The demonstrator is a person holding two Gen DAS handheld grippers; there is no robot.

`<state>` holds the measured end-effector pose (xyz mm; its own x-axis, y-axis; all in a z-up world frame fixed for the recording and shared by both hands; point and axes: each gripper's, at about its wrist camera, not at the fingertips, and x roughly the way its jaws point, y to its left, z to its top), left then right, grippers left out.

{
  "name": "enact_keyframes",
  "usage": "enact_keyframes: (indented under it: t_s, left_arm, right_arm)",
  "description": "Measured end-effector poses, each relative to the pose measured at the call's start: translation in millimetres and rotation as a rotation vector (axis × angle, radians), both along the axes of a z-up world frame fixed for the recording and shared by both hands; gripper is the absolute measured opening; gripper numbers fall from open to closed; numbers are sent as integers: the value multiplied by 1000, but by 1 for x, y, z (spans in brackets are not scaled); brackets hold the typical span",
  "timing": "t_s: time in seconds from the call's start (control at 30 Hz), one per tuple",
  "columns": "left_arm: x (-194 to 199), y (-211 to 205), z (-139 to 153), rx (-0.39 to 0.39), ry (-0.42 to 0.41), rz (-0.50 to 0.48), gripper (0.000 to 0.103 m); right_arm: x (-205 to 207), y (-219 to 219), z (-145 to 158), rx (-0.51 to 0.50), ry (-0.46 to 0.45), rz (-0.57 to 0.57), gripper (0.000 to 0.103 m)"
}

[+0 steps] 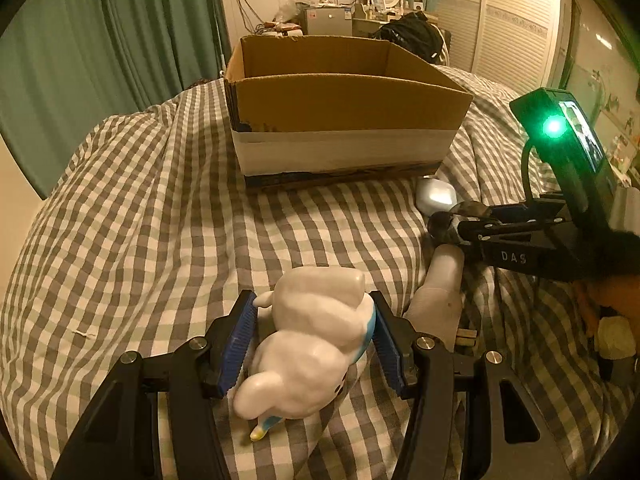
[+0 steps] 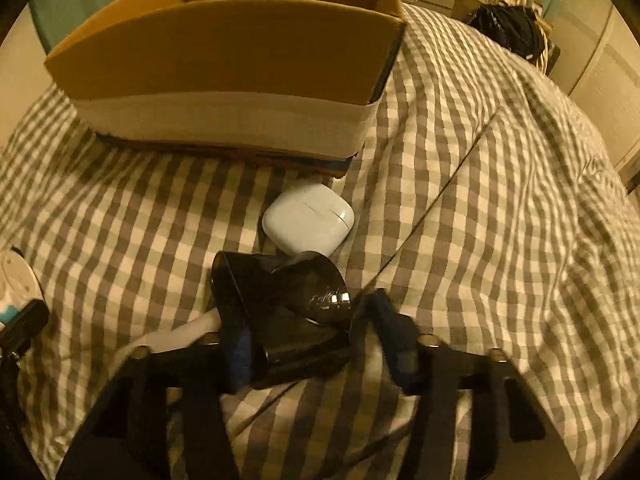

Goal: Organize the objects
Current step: 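Grasp the white figurine with the left tool while the right tool grasps the black round object, then drop the figurine into the box with the left tool while the right tool drops the black object in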

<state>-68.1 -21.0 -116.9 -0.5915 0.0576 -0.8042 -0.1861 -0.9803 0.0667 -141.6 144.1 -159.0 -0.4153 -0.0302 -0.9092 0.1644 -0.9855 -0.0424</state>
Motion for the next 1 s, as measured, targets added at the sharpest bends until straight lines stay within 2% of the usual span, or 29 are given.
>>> enact_keyframes:
  t_s: [0.03, 0.27, 0.5, 0.7, 0.87, 0.9, 1.0]
  left_arm:
    - [1, -1, 2, 0, 1, 1, 57]
    - [9, -4, 17, -4, 31, 10, 57]
    - [16, -3, 39, -8, 79, 6, 57]
    - [9, 5, 67, 0, 137, -20, 57]
    - [-5, 12, 98, 52, 182, -42, 57]
    - [-8, 14, 104, 59, 197, -48, 57]
    - [-22, 17, 124, 82, 238, -53, 57]
  right_arm:
    - [2, -3, 1, 15, 9, 8, 33]
    - [17, -14, 21, 60, 97, 32, 27]
    - [39, -15, 75, 49, 236, 54, 26]
    - [52, -17, 129, -7, 351, 80, 26]
    - [59, -21, 169, -32, 434, 101, 26]
    - [59, -22, 184, -52, 465, 102, 26]
    - [56, -22, 200, -59, 497, 101, 26]
